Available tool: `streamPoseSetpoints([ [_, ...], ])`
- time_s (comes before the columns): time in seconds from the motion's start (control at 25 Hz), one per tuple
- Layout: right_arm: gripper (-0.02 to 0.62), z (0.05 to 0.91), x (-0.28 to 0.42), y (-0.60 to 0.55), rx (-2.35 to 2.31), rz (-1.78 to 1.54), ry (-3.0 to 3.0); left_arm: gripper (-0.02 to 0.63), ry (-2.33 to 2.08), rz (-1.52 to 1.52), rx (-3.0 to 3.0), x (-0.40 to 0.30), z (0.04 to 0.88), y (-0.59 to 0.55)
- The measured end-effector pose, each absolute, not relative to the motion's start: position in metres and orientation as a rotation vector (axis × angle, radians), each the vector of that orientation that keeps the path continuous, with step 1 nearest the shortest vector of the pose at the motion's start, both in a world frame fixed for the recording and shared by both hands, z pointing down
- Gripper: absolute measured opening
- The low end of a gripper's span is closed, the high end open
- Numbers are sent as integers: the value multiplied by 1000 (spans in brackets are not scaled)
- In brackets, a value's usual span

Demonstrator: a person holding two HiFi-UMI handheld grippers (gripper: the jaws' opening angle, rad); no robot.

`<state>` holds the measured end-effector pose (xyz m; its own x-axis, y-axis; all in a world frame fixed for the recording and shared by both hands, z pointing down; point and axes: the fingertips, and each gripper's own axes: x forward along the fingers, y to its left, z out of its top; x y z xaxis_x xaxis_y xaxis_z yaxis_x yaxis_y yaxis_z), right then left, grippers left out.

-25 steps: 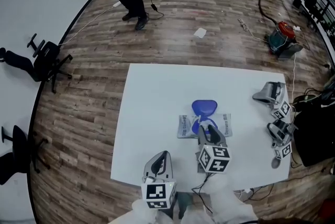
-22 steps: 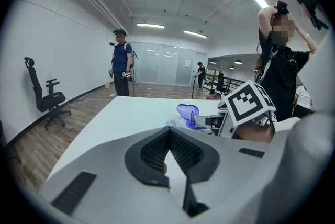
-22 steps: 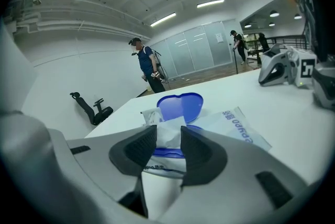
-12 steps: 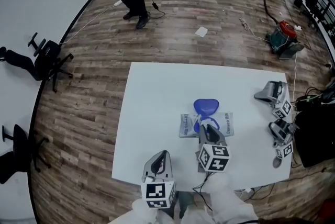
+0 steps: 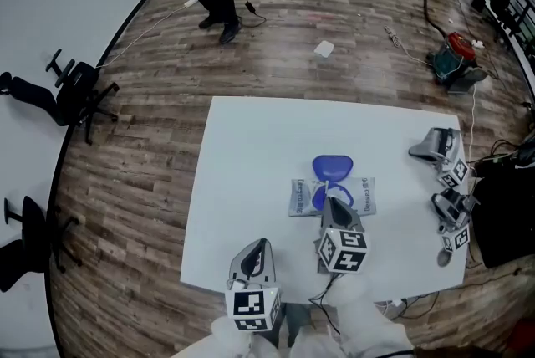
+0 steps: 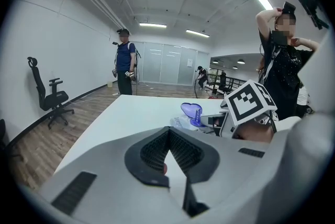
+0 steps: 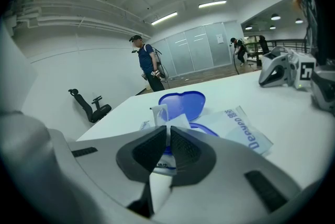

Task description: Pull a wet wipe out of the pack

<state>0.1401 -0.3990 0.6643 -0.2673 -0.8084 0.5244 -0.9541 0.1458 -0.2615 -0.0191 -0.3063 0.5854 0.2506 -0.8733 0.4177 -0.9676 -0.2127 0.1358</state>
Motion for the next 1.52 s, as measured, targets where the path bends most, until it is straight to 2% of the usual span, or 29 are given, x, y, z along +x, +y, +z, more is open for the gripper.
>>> streamPoseSetpoints([
  [0.32, 19, 655, 143, -399, 1741, 787, -2172, -5, -1679, 353, 2169, -17, 583, -305],
  [1.52, 12, 601, 158, -400, 1844, 705, -2191, -4, -1719, 245, 2213, -23, 550, -312],
])
